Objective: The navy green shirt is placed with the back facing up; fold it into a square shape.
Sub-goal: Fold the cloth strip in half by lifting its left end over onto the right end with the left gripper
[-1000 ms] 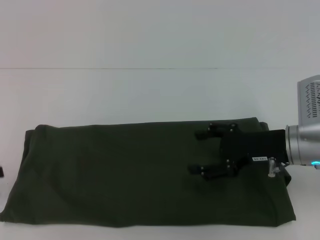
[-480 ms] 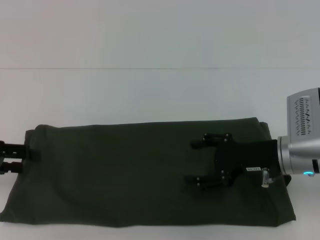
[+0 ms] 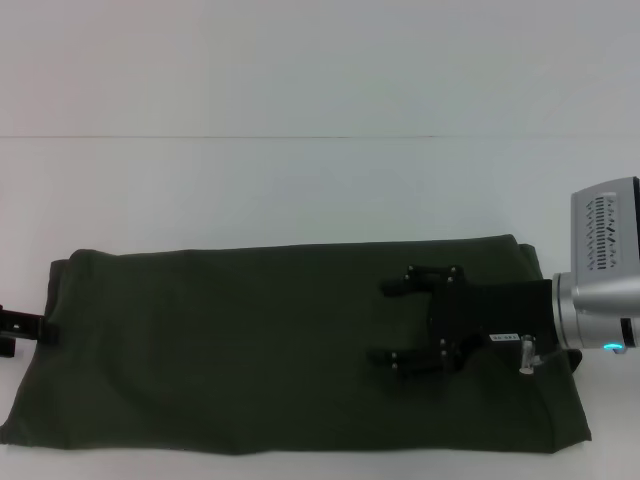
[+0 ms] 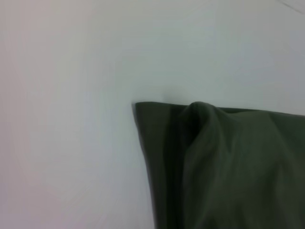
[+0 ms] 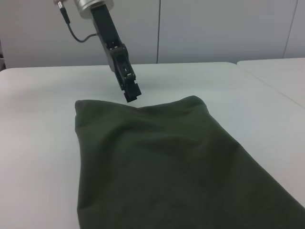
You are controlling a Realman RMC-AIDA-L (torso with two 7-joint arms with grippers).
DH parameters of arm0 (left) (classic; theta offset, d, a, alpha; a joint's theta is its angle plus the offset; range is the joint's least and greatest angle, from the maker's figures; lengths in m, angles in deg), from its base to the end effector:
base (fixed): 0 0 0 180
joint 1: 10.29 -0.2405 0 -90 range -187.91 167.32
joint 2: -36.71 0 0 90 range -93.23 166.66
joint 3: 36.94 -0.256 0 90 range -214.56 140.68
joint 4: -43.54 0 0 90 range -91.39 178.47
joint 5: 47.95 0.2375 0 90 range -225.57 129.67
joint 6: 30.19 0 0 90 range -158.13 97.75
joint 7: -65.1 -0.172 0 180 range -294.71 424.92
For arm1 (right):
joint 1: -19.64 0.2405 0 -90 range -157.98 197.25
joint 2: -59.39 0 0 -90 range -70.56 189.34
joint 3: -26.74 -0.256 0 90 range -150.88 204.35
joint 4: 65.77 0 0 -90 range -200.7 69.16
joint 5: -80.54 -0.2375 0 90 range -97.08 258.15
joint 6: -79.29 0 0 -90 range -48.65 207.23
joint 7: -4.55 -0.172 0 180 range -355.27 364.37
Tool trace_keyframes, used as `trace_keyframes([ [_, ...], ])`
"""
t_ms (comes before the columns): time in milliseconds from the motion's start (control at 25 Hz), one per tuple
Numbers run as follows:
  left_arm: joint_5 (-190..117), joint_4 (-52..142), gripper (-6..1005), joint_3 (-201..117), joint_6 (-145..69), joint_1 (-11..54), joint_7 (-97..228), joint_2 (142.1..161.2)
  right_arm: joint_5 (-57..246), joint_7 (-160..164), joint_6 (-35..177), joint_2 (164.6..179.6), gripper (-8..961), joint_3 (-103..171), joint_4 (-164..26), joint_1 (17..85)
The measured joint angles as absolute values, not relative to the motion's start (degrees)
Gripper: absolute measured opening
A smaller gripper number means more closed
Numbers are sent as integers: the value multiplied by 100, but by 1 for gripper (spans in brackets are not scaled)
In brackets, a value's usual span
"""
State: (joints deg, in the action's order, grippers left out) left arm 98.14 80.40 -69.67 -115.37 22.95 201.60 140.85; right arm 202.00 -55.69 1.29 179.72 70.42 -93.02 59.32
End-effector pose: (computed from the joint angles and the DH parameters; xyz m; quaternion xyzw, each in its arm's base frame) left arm -0.3810 0.3700 0.0882 -0.7333 -0.6528 -0.0214 0.1889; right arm 0.2458 0.3810 -0.0879 -0.9817 0.0504 0.1452 0.1123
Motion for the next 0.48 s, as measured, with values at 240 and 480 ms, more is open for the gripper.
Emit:
trace_keyframes([
  [240, 9854, 7933, 795, -6979, -11334, 2295, 20161, 14114, 20200, -5607, 155, 17971, 920, 7042, -9301, 5944],
  [480, 9860, 7777, 794, -6990, -11127, 2293, 20126, 14130, 20200, -5609, 219, 17972, 919, 7042, -9269, 5951],
])
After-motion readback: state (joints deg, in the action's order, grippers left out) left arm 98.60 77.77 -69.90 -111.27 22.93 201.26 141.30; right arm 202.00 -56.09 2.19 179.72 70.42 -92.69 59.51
